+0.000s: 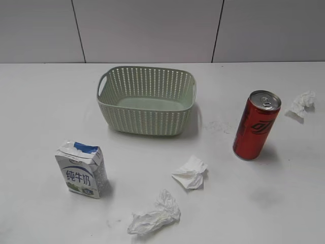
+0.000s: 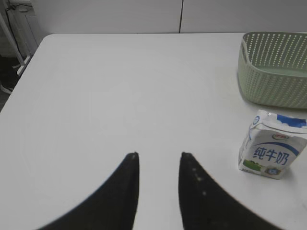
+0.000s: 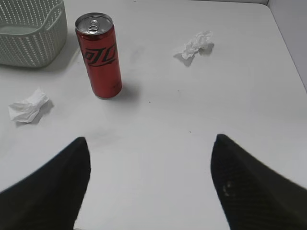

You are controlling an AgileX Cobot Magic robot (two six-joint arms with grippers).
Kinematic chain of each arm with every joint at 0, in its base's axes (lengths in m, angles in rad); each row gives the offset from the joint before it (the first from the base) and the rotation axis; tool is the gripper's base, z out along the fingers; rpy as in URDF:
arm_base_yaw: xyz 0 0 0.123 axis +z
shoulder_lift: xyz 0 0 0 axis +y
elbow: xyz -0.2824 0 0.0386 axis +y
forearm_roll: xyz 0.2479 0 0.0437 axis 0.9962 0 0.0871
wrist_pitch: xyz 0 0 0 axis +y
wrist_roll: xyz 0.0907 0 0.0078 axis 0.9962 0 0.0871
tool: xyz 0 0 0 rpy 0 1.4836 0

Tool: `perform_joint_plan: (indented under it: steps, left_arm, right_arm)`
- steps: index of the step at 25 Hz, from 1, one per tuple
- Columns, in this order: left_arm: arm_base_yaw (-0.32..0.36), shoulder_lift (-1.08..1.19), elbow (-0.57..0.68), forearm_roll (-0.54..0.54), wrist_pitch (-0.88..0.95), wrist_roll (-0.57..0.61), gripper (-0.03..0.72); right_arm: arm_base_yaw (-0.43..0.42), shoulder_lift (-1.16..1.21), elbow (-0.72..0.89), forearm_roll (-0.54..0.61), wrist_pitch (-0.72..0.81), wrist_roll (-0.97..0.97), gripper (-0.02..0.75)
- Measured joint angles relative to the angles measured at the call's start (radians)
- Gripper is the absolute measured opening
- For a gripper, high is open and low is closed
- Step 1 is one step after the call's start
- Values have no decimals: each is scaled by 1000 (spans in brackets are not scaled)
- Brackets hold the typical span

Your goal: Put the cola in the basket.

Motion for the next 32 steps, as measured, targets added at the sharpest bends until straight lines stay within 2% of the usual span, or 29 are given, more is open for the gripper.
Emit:
perform_joint_plan:
  steps: [11, 15, 21, 32]
  left_arm:
    - [0, 0, 0, 0, 0, 0, 228]
    - [0, 0, 0, 0, 0, 0, 228]
    - [0, 0, 0, 0, 0, 0, 228]
    - [0, 0, 0, 0, 0, 0, 228]
  right_arm:
    - [0, 2, 0, 1, -1, 0, 593]
    - [0, 78, -5, 1, -8, 0, 592]
    - [0, 356, -84, 1, -81, 0, 592]
    - [0, 924, -350, 41, -162, 0, 592]
